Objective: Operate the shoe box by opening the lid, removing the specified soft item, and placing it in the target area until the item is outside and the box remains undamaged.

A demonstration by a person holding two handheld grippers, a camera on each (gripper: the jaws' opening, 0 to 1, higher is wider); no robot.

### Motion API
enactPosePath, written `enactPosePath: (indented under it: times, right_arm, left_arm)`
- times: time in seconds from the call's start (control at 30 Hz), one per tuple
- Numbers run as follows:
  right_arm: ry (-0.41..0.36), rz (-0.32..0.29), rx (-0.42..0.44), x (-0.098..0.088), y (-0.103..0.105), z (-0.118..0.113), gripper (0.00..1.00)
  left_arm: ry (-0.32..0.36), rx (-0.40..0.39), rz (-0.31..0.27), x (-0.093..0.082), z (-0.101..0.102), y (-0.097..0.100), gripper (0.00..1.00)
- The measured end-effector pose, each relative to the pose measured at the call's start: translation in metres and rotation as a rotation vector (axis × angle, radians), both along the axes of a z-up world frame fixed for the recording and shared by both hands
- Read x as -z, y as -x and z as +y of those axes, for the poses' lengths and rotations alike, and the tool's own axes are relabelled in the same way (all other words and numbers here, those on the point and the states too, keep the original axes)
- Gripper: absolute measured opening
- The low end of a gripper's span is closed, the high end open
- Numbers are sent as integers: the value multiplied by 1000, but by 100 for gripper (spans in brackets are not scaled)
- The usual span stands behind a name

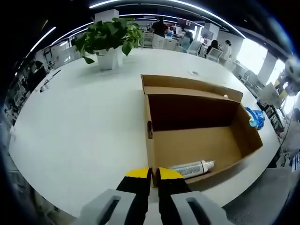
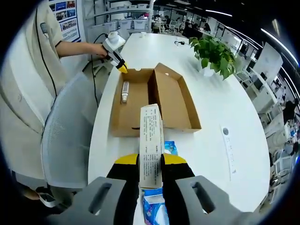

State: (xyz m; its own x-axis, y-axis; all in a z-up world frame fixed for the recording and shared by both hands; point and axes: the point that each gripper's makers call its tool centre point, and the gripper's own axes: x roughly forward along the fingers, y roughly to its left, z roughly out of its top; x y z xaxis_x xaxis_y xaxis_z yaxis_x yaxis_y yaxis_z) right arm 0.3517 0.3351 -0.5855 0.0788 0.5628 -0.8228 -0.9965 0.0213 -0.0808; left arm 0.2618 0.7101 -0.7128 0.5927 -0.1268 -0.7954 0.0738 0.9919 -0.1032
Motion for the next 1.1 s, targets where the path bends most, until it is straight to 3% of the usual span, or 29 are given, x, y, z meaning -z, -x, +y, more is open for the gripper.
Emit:
enactPosePath:
  times: [0.83,1.1]
  right_arm:
    - [120,3,92,41,-58,-71,15]
    - [167,6,110,63,-75,-94,15]
  left_arm:
    - [-4,7,14,1,1,-1,5]
    - [-6,10,20,1,1,-1,5]
